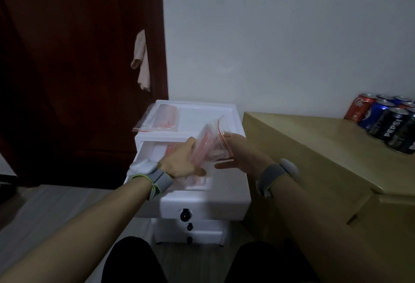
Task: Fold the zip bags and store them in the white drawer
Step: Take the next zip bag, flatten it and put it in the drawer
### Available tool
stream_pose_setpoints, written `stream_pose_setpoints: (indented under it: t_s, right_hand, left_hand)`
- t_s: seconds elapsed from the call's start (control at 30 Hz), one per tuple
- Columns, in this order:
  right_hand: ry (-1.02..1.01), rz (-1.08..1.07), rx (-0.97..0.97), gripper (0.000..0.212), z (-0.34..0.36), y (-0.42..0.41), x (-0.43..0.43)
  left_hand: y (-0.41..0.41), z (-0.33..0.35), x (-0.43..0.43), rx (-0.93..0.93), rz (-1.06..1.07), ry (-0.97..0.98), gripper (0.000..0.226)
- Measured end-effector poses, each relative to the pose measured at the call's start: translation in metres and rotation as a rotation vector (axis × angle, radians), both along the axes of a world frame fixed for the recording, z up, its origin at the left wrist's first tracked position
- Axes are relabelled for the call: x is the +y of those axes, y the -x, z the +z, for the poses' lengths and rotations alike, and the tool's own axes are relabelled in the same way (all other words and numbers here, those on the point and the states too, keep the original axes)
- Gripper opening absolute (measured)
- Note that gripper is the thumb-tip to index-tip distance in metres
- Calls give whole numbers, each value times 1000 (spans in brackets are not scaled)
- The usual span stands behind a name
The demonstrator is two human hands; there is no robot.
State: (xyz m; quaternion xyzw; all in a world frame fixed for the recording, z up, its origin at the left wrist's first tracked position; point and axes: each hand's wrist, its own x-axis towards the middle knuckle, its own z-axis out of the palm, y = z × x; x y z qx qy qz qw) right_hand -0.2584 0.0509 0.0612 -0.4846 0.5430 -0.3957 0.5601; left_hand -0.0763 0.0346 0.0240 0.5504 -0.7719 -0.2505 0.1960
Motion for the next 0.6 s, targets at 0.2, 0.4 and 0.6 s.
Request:
stream_pose_setpoints:
  t_s: [0.2,0.4,0.6]
  right_hand:
    - [348,-218,282,25,-17,14,-10]
    - [276,16,196,40,-10,14,-2]
    - [228,63,137,32,-11,2,-1]
  left_hand:
    - [-19,1,-4,-228,51,173,48]
    - [-26,14,-7,-484,-2,440,40]
    - [-25,12,-10,-607,-88,616,38]
